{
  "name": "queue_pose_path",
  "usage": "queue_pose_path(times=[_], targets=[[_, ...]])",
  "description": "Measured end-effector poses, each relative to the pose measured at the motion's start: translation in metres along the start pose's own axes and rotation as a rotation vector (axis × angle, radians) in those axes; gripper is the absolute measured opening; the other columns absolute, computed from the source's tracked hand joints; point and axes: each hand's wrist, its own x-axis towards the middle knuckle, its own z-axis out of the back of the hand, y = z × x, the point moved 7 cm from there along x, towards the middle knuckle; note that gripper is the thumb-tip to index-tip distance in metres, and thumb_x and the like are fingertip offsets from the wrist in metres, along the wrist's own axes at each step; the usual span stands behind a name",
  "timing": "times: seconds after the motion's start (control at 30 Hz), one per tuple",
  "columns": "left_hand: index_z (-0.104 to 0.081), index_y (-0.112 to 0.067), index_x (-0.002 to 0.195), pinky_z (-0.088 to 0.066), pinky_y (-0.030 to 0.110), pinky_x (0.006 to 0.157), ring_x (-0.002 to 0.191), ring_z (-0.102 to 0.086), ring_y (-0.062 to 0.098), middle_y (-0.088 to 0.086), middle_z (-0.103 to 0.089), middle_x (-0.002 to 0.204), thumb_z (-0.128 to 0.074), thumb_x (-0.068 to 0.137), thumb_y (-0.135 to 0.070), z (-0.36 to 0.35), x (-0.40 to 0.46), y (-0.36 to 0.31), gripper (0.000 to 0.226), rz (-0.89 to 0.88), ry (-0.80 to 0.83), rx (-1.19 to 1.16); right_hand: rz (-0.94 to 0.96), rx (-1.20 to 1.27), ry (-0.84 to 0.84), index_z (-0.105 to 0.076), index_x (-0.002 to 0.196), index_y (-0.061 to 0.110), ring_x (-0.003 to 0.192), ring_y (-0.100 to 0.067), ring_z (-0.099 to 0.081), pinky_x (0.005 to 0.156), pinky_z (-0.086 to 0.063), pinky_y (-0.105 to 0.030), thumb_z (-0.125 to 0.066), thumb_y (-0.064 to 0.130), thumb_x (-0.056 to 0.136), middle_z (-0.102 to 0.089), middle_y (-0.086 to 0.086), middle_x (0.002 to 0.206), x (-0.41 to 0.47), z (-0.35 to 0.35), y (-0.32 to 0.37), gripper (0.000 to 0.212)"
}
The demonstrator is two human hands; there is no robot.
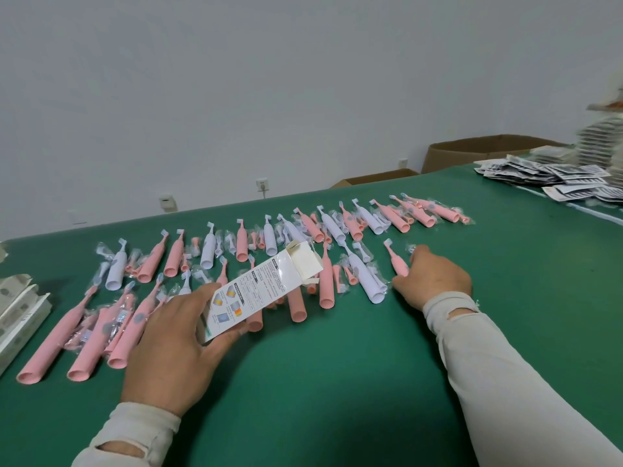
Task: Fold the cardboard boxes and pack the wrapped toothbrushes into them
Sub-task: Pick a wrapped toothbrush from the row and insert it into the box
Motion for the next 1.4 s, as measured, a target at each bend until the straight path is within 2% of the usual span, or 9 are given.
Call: queue_pose_path(times=[0.1,0.17,0.27,0.4,0.63,0.8,1.03,1.3,1.4], targets=[[-0.052,-0.035,0.136,-0.049,0.040,0.086,0.101,-0.052,0.014,-0.011,-0.062,0.115,-0.048,0.070,-0.076,0.001,0.000,0.002,0.078,0.011,0.006,0.006,0.043,0.203,-0.207,-0.052,0.118,0.025,0.067,-0.021,-0.054,0.057,-0.036,-0.029,-0.062,0.040,0.083,-0.054,0.005,0.080,-0.008,0.024,0.002,0.039],[-0.051,-0.036,0.137,-0.048,0.037,0.089,0.106,-0.051,0.013,-0.013,-0.061,0.120,-0.043,0.069,-0.078,0.002,0.000,0.003,0.081,0.014,-0.001,0.033,0.161,0.736,-0.249,-0.065,0.109,0.027,0.060,-0.013,-0.057,0.053,-0.042,-0.025,-0.065,0.033,0.085,-0.060,0.008,0.080,-0.021,0.033,0.011,0.024],[-0.050,-0.036,0.139,-0.047,0.036,0.091,0.110,-0.050,0.014,-0.013,-0.060,0.123,-0.039,0.068,-0.080,0.004,0.000,0.003,0.084,0.009,-0.015,0.092,0.280,1.528,0.179,-0.073,0.079,0.020,0.047,-0.009,-0.050,0.041,-0.040,-0.020,-0.059,0.016,0.095,-0.060,0.004,0.062,-0.049,0.017,0.049,0.021],[-0.053,-0.032,0.138,-0.045,0.036,0.088,0.110,-0.050,0.015,-0.009,-0.061,0.124,-0.043,0.071,-0.074,0.004,0.001,0.001,0.080,-0.010,-0.018,0.166,0.313,1.795,0.442,-0.056,0.099,0.000,0.053,-0.014,-0.059,0.039,-0.045,-0.019,-0.054,0.003,0.096,-0.066,-0.011,0.067,-0.074,0.004,0.083,0.005],[-0.058,-0.028,0.133,-0.046,0.038,0.086,0.109,-0.053,0.019,-0.004,-0.063,0.122,-0.068,0.076,-0.059,0.003,0.000,0.002,0.066,-0.023,-0.053,0.189,0.412,1.624,0.251,-0.060,0.093,0.000,0.062,-0.019,-0.069,0.045,-0.050,-0.022,-0.065,0.000,0.091,-0.073,-0.015,0.074,-0.076,0.010,0.081,0.005],[-0.057,-0.028,0.135,-0.046,0.038,0.089,0.111,-0.051,0.017,-0.005,-0.062,0.124,-0.047,0.073,-0.071,0.004,-0.001,0.003,0.076,-0.024,-0.061,0.177,0.383,1.497,0.156,-0.063,0.091,0.000,0.061,-0.020,-0.068,0.046,-0.050,-0.024,-0.071,0.006,0.088,-0.073,-0.013,0.073,-0.069,0.007,0.075,0.011],[-0.059,-0.027,0.134,-0.047,0.038,0.085,0.109,-0.052,0.018,-0.005,-0.063,0.122,-0.041,0.071,-0.076,0.004,0.000,0.000,0.082,-0.037,-0.062,0.147,0.389,1.627,0.393,-0.066,0.097,-0.009,0.053,-0.015,-0.058,0.040,-0.042,-0.020,-0.077,0.036,0.071,-0.067,-0.013,0.066,-0.071,0.000,0.081,0.053],[-0.060,-0.030,0.129,-0.043,0.034,0.074,0.102,-0.053,0.019,-0.006,-0.064,0.115,-0.045,0.072,-0.075,0.003,-0.002,-0.003,0.074,-0.058,-0.061,0.113,0.373,1.582,0.381,-0.070,0.086,-0.001,0.050,-0.013,-0.055,0.038,-0.037,-0.020,-0.079,0.039,0.071,-0.067,-0.014,0.069,-0.069,-0.002,0.080,0.044],[-0.060,-0.031,0.127,-0.039,0.031,0.072,0.098,-0.053,0.017,-0.006,-0.065,0.112,-0.049,0.073,-0.072,0.001,-0.003,-0.007,0.068,-0.091,-0.076,0.122,0.480,1.395,0.455,-0.076,0.077,0.015,0.050,-0.009,-0.053,0.042,-0.039,-0.018,-0.080,0.043,0.073,-0.068,-0.004,0.066,-0.079,-0.007,0.089,0.028]])
